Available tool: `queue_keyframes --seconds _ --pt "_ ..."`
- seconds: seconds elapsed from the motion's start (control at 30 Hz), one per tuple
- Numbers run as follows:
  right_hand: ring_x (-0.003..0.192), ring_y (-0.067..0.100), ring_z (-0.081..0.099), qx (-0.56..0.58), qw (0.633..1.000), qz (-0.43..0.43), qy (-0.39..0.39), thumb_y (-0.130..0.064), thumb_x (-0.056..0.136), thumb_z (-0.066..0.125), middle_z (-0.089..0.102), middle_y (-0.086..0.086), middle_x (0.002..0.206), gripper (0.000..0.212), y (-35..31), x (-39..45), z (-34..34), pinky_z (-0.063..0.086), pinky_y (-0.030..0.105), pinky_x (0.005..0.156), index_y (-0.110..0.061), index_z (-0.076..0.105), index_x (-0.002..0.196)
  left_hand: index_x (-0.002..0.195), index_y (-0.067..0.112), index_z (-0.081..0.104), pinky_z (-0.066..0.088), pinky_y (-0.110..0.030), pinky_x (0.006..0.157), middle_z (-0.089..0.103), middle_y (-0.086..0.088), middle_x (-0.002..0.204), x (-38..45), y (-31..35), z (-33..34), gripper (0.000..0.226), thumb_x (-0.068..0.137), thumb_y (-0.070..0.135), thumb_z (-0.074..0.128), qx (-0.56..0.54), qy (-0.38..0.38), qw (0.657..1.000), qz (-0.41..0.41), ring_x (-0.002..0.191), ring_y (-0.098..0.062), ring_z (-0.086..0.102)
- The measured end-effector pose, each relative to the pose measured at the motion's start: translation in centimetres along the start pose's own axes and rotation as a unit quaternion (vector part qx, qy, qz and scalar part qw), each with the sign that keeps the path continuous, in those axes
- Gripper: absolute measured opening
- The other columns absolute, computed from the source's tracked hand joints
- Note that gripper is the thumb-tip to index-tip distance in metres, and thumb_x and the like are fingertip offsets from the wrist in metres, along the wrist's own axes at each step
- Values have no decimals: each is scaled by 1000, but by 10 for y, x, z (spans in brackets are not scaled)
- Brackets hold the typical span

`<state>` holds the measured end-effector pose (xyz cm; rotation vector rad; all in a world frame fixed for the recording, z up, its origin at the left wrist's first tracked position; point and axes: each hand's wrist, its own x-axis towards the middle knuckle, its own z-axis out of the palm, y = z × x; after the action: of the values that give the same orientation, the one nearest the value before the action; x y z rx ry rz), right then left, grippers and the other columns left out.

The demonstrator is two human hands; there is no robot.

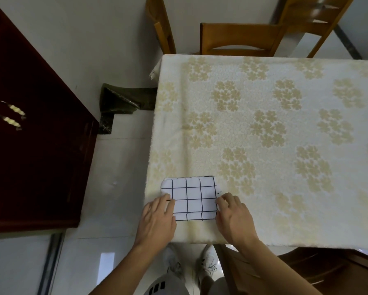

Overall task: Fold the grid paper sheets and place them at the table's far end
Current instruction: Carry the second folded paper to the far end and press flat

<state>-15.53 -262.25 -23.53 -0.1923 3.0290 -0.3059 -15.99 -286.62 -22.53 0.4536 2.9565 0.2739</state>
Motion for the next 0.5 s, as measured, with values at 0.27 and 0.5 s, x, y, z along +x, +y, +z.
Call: queue_keyframes --seconds 0.27,0.5 --pt "148 26 29 -54 988 -114 -85 -43 97 39 30 10 160 65 6 -16 8 32 44 118 -11 32 153 146 10 42 22 -48 110 34 -10 156 -13 -2 22 66 91 44 35 62 -107 992 7 145 -28 31" --pt "145 27 33 -72 986 -112 -102 -41 93 36 33 13 158 66 11 -20 17 26 44 116 -9 37 151 148 14 33 32 -45 116 32 -10 157 -16 0 31 66 91 46 33 58 -104 993 -11 145 -31 30"
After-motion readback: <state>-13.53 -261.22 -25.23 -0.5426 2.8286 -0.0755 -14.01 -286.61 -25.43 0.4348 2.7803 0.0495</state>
